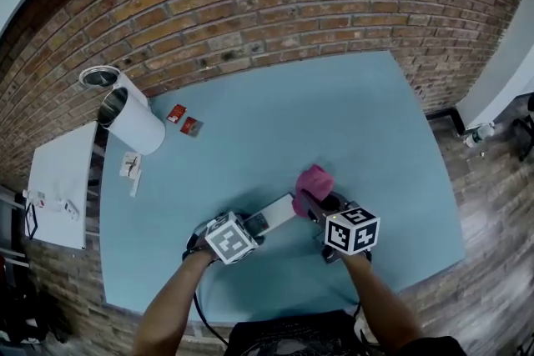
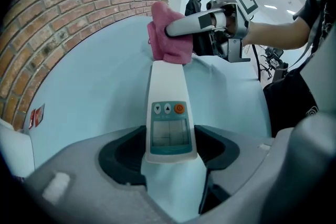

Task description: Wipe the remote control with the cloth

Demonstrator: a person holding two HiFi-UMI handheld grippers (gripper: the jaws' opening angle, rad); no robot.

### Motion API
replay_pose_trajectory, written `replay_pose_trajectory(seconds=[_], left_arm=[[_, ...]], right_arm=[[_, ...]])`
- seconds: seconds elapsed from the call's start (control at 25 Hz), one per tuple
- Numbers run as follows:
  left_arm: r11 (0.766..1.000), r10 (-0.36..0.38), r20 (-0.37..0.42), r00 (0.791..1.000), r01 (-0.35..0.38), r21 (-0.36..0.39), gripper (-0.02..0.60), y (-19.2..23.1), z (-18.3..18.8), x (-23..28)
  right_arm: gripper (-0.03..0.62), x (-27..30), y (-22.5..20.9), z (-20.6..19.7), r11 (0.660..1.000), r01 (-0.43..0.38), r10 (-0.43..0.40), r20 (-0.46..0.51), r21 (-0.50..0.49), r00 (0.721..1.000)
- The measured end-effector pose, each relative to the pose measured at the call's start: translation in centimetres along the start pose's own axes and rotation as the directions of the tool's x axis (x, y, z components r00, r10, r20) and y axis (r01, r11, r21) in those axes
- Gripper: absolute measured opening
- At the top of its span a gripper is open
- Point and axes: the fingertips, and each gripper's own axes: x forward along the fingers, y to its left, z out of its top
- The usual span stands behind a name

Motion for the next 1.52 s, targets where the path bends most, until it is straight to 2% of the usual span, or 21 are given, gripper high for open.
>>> replay_pose_trajectory(seconds=[0.48,0.76,1.16,1.52], left_arm=[[1.000,0.000,0.040,0.999,0.000,-0.003,0.288,0.0,0.1,-0.1],[1.000,0.000,0.089,0.996,0.001,-0.005,0.288,0.0,0.2,-0.2],[1.000,-0.005,0.110,0.994,0.005,-0.001,0.288,0.0,0.4,-0.7],[1.000,-0.001,0.124,0.992,0.000,0.004,0.288,-0.2,0.6,-0.6]], right_arm=[[0.064,-2.4,0.7,-1.6,0.995,0.094,-0.096,0.046,0.046,0.994],[0.064,-2.7,1.7,-2.8,0.988,0.130,-0.137,0.084,0.086,0.987],[0.064,-2.5,4.9,-4.9,0.985,0.132,-0.143,0.096,0.116,0.985],[0.064,-2.1,7.4,-6.5,0.985,0.140,-0.151,0.100,0.105,0.983]])
